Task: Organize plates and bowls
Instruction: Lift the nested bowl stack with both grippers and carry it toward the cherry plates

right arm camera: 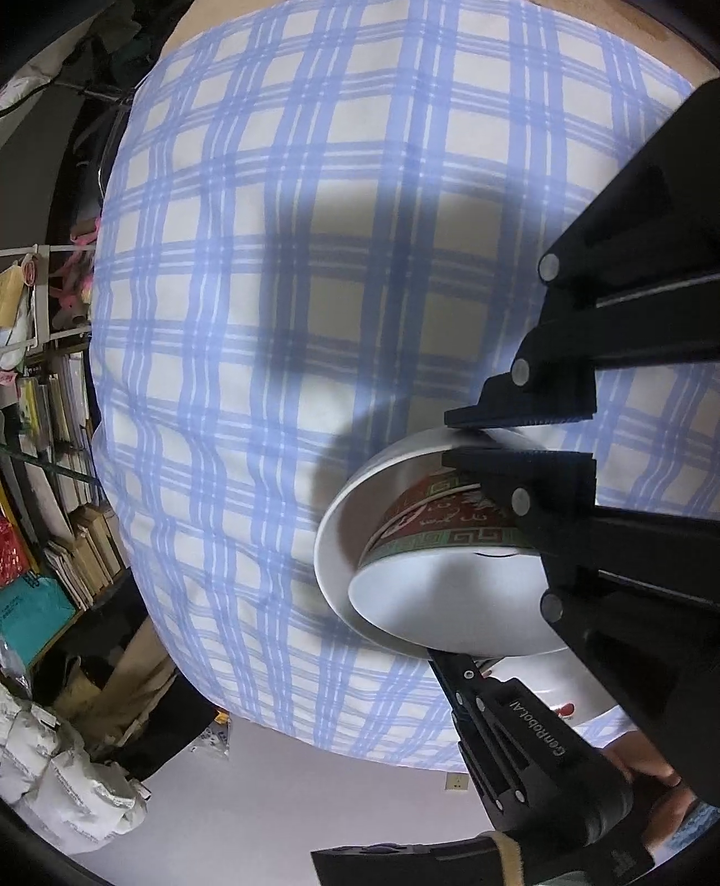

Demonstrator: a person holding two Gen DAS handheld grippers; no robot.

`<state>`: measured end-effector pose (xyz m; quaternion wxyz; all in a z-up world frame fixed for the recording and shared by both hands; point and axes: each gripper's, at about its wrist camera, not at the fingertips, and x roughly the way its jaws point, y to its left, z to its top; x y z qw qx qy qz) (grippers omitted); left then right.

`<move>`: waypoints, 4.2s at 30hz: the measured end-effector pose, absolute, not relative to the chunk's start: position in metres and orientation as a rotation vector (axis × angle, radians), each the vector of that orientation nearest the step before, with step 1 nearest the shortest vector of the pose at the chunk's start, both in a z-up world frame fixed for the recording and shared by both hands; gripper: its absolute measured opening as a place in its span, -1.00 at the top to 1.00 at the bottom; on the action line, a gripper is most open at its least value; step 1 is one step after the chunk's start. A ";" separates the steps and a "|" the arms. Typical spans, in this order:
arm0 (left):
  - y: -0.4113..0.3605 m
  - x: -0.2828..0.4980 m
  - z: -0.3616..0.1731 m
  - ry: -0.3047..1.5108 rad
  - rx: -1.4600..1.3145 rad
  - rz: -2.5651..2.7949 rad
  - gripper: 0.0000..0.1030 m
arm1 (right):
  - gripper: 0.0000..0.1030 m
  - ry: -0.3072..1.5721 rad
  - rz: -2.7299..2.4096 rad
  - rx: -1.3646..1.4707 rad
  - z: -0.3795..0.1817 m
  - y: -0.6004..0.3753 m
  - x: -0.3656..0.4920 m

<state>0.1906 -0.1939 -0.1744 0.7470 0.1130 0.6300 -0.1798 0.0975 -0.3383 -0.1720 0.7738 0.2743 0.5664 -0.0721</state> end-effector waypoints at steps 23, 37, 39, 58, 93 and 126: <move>-0.177 0.187 -0.181 1.365 0.124 -0.382 0.95 | 0.82 1.274 -0.194 0.575 -0.173 -0.331 0.107; -0.173 0.182 -0.181 1.330 0.124 -0.379 0.95 | 0.84 1.272 -0.212 0.509 -0.171 -0.320 0.107; -0.174 0.184 -0.182 1.347 0.143 -0.382 0.95 | 0.84 1.270 -0.215 0.501 -0.170 -0.320 0.107; -0.180 0.196 -0.183 1.392 0.203 -0.399 0.94 | 0.82 1.237 -0.227 0.486 -0.167 -0.317 0.106; -0.192 0.215 -0.158 1.396 0.361 -0.450 0.93 | 0.81 1.218 -0.180 0.631 -0.160 -0.340 0.098; -0.179 0.194 -0.178 1.375 0.212 -0.449 0.96 | 0.81 1.248 -0.175 0.531 -0.180 -0.330 0.109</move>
